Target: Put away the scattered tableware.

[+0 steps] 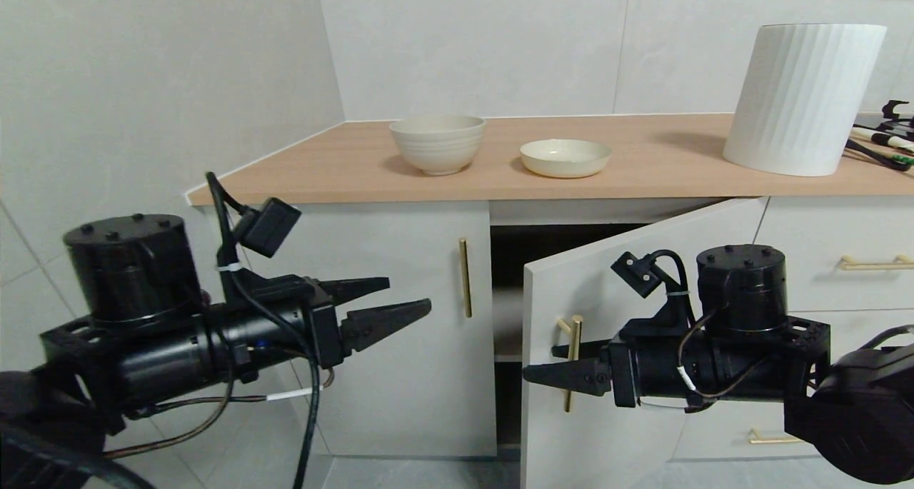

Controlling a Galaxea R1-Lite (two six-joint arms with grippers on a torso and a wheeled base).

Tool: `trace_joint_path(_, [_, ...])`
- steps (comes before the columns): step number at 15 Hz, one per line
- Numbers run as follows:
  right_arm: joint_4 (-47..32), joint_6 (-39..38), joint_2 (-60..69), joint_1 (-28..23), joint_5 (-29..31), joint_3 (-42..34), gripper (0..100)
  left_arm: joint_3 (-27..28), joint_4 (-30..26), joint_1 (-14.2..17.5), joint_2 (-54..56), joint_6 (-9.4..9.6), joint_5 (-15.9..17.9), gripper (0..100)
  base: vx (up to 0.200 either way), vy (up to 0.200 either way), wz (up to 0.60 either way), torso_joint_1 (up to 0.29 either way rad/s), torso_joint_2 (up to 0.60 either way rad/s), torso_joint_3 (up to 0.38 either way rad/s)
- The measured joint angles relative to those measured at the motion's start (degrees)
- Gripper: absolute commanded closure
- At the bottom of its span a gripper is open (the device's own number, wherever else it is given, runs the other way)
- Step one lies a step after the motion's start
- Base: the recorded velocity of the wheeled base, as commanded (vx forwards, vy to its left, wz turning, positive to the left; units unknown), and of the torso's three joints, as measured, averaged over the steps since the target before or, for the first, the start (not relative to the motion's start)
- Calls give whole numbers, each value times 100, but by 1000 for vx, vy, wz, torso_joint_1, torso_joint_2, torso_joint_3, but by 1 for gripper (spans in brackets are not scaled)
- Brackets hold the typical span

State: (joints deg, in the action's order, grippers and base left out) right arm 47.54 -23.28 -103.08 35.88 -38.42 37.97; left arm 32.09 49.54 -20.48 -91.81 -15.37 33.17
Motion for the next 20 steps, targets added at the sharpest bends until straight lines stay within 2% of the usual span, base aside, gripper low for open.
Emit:
trace_joint_path(1, [-2, 0, 0, 0, -5, 0, 0, -72, 317, -160, -282, -277, -208, 0, 0, 0, 0, 0, 0, 0])
trace_joint_path(2, [0, 0, 0, 0, -9, 0, 0, -108, 486, -291, -505, -406, -358, 0, 0, 0, 0, 0, 0, 0])
trace_joint_path(3, [-2, 0, 0, 0, -9, 0, 0, -127, 602, -400, -706, -455, -479, 100, 0, 0, 0, 0, 0, 0])
trace_joint_path(6, [0, 0, -2, 0, -13, -7, 0, -87, 758, -525, -1045, -444, -561, 100, 0, 0, 0, 0, 0, 0])
trace_joint_path(9, [0, 0, -2, 0, -13, -9, 0, 149, 972, -547, -1232, -417, -460, 100, 0, 0, 0, 0, 0, 0])
trace_joint_path(11, [2, 0, 2, 0, -16, -24, 0, 446, 1174, -580, -1564, -277, -424, 100, 0, 0, 0, 0, 0, 0])
trace_joint_path(14, [5, 0, 17, -5, -13, -52, 0, 686, 1634, -667, -2238, -180, -413, 100, 0, 0, 0, 0, 0, 0])
trace_joint_path(17, [7, 2, 35, -10, -17, -90, 0, 950, 2453, -873, -2972, -123, -468, 100, 0, 0, 0, 0, 0, 0])
trace_joint_path(20, [-9, 95, 46, -11, -16, -107, 0, 1122, 2640, -1143, -3306, -127, -997, 100, 0, 0, 0, 0, 0, 0])
